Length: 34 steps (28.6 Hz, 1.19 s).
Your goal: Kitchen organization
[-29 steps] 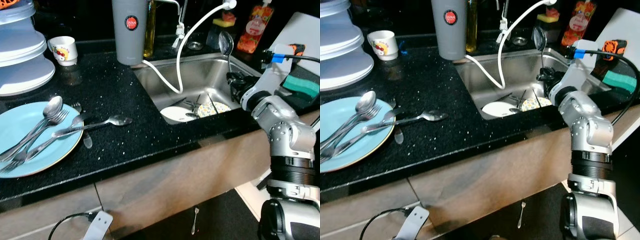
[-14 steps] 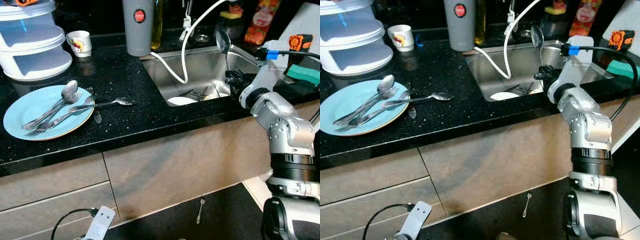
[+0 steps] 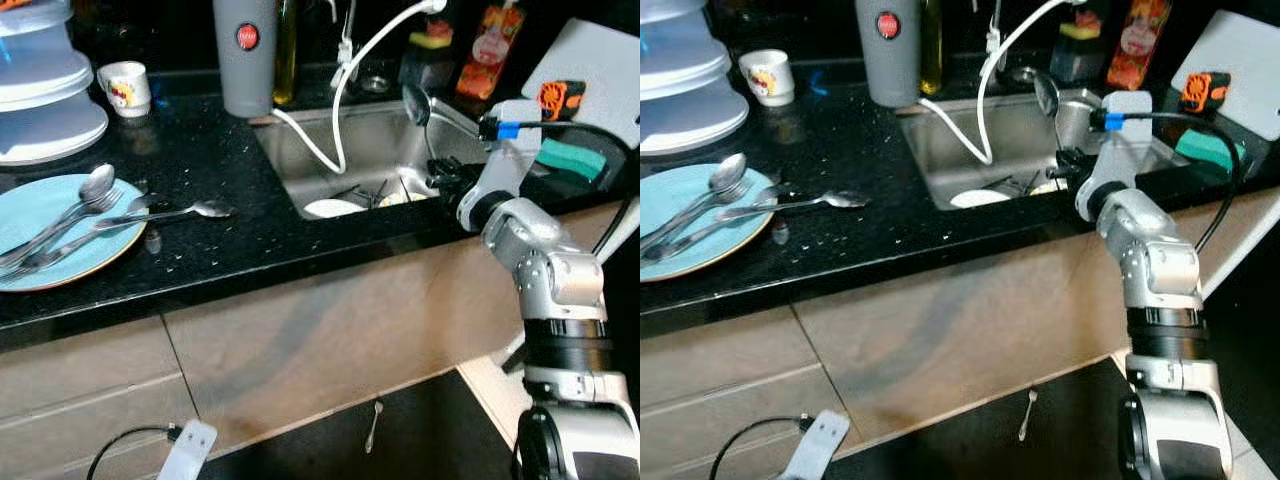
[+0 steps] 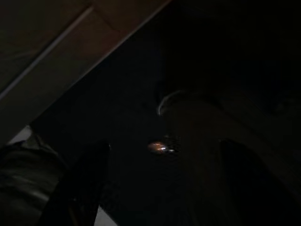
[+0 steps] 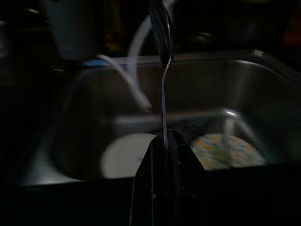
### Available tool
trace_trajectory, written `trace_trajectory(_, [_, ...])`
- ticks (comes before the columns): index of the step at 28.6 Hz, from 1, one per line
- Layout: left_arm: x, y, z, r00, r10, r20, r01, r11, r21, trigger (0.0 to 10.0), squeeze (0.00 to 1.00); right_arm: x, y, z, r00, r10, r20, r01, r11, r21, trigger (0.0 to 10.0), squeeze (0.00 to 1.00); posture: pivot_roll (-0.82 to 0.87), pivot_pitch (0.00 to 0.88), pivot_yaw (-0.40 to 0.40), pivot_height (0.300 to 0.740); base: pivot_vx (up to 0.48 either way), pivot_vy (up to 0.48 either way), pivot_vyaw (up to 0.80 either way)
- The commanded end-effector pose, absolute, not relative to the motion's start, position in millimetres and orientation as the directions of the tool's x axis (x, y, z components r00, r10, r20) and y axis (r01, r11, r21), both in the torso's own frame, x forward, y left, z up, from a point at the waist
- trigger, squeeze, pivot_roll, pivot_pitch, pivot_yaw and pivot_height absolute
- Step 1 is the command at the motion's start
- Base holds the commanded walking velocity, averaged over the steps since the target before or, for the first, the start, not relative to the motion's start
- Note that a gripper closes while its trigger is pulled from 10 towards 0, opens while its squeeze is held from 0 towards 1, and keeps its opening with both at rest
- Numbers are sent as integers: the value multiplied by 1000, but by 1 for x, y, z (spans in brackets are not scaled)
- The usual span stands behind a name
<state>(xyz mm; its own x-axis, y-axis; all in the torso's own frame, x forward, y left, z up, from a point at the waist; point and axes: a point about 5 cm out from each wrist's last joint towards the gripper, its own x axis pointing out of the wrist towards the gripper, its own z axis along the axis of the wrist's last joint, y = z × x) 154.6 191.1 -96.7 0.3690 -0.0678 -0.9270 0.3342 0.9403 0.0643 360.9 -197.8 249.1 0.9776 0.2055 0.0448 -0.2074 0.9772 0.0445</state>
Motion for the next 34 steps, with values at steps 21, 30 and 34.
trace_trajectory(21, [150,188,-99,358,-68,-931,322,945,55,10000,0,382,-138,253,946,321,39,-302,921,-247,10000,0,-6,0,-63,740,0,-109,0])
trace_trajectory(30, [148,185,-100,355,-73,-932,324,945,49,10000,0,403,-109,255,948,317,-10,-292,860,-417,10000,0,17,0,-85,740,0,0,0])
trace_trajectory(34, [144,184,-102,350,-77,-934,326,944,44,10000,0,411,-106,256,956,291,-38,-267,809,-524,10000,0,30,0,-97,740,0,0,0])
